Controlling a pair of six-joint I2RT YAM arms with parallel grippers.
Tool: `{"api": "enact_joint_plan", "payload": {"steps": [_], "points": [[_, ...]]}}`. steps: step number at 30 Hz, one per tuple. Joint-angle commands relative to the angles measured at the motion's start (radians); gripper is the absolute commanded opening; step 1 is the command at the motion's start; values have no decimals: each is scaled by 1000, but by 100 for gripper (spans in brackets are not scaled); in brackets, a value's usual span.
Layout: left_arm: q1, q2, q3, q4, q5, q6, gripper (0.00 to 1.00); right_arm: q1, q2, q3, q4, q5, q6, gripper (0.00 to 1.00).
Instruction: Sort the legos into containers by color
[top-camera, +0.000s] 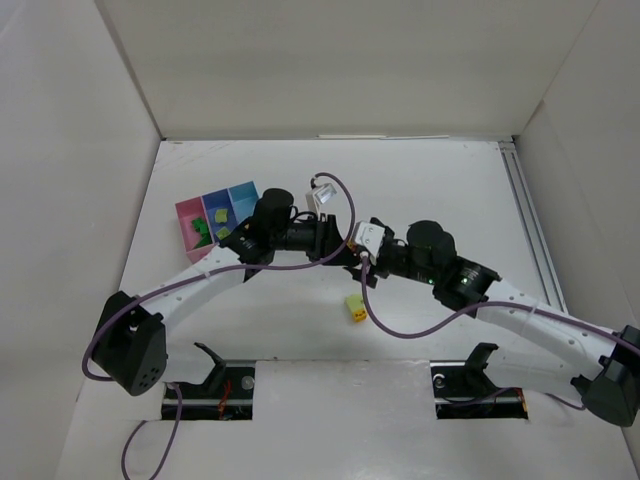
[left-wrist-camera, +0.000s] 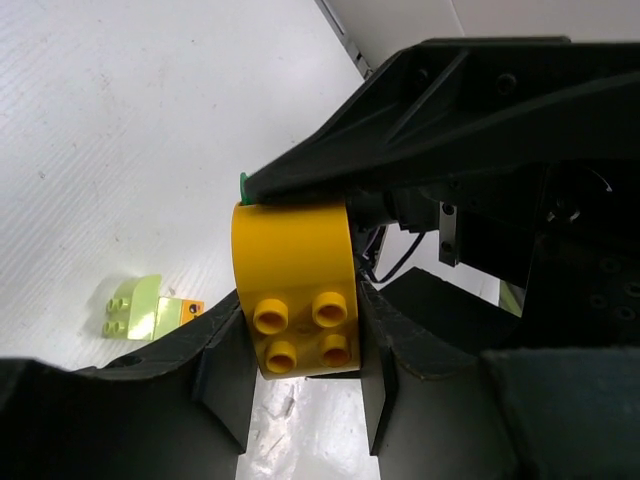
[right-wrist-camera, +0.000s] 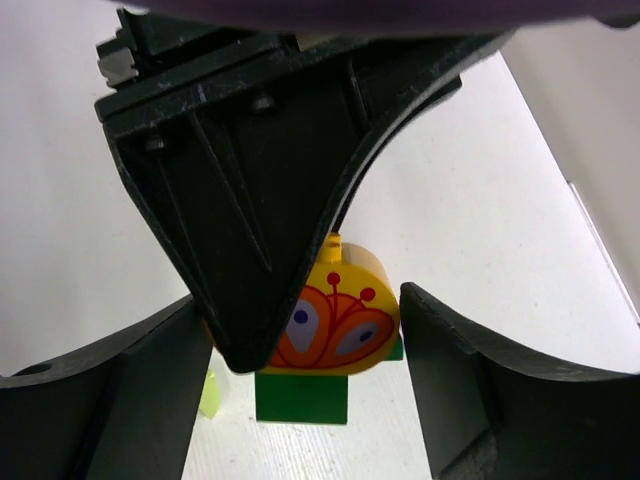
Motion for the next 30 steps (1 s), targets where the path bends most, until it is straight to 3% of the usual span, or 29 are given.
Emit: {"api": "enact_joint_plan", "payload": {"steps": [1, 6, 12, 23, 26, 30], "points": [[13, -25, 48, 17, 27, 41, 10, 5, -30, 55, -41, 24, 18, 79], [13, -25, 48, 6, 36, 61, 7, 5, -117, 29, -119, 64, 41, 92], [13, -45, 38, 15, 69, 70, 7, 5, -151, 7, -120, 72, 50, 92], [13, -45, 38, 15, 59, 70, 7, 5, -64, 39, -153, 64, 50, 89], [13, -45, 38, 24, 69, 70, 7, 5, -64, 29, -100, 78, 61, 80], [13, -54, 38, 24, 69, 70, 7, 5, -73, 19, -45, 78, 61, 80]]}}
